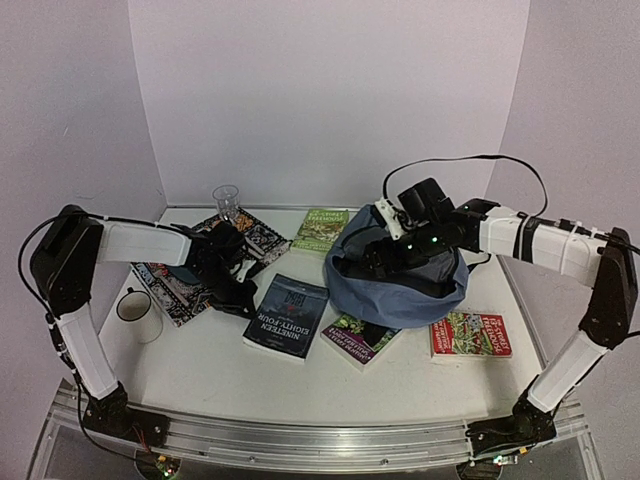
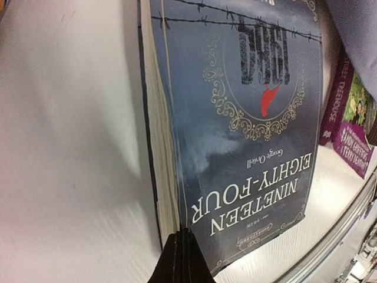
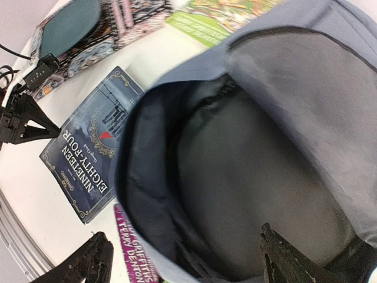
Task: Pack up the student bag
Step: Move the book to the center of the board.
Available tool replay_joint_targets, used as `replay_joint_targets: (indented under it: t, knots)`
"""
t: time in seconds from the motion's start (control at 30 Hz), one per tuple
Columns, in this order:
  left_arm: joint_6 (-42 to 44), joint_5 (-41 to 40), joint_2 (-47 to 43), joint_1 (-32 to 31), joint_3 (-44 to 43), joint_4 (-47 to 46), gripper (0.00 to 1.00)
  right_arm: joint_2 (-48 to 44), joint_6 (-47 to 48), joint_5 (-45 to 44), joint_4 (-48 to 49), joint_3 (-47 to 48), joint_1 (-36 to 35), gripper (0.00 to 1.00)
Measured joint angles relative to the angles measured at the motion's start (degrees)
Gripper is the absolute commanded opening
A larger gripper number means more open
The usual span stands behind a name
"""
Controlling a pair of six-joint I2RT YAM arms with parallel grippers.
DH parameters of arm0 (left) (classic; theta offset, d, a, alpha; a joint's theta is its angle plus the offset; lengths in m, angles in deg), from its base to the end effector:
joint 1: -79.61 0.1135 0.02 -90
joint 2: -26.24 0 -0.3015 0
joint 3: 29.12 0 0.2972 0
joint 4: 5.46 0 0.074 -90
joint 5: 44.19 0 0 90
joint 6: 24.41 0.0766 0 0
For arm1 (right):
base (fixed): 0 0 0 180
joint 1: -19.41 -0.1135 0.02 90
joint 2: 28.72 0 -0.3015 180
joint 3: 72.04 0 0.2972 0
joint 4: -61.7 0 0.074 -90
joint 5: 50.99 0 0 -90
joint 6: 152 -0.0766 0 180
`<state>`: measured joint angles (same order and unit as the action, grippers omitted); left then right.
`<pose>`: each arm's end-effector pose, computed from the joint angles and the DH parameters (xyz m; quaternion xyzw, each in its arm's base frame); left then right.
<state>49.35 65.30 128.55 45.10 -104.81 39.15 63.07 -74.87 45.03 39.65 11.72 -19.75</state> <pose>0.3127 -0.2460 0.1365 0.1816 0.9557 -0.2198 0.0736 0.3467 0.2927 0.2981 -0.2223 0.8365 0.2596 0.4282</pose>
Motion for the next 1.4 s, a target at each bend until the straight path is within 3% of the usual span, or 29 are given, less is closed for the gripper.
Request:
replay_joint_targets:
  t: [0.13,0.3,0.4,0.63,0.8,1.07,1.2,1.4]
  knots:
    - [-5.90,-0.46,-6.51,-1.77,6.64,0.23,0.23,2.02,2.00,-1.07,0.56,1.04,-4.01,0.87]
    - [-13.80,-3.97,-12.18,-3.31,9.04,0.03,0.55,4.86,3.03,-0.95,0.88,2.02,-8.01,0.87]
    - [-17.14,-7.28,-13.66,-2.83,8.87,-0.65,0.62,6.73,2.08,-0.35,1.91,2.65,-9.64,0.87]
    - [-20.38,-8.57,-9.16,-2.55,6.03,-3.85,0.60,8.93,-5.24,2.07,5.06,2.72,-11.43,0.92]
    - [-21.50,-7.67,-4.24,-2.55,5.98,-6.01,0.50,11.90,-10.38,1.22,6.15,3.80,-13.78,0.98]
    - [-22.37,-7.61,-3.15,-2.55,6.43,-7.05,0.31,13.24,-17.05,-9.08,6.02,6.02,-19.54,0.98]
    - [-22.39,-7.01,-3.33,-2.55,8.12,-7.73,0.27,13.22,-18.84,-15.36,4.71,8.56,-21.20,0.98]
    - [-22.33,-4.71,-4.40,-2.57,10.75,-10.18,0.23,14.28,-23.62,-14.87,4.46,11.72,-20.92,0.98]
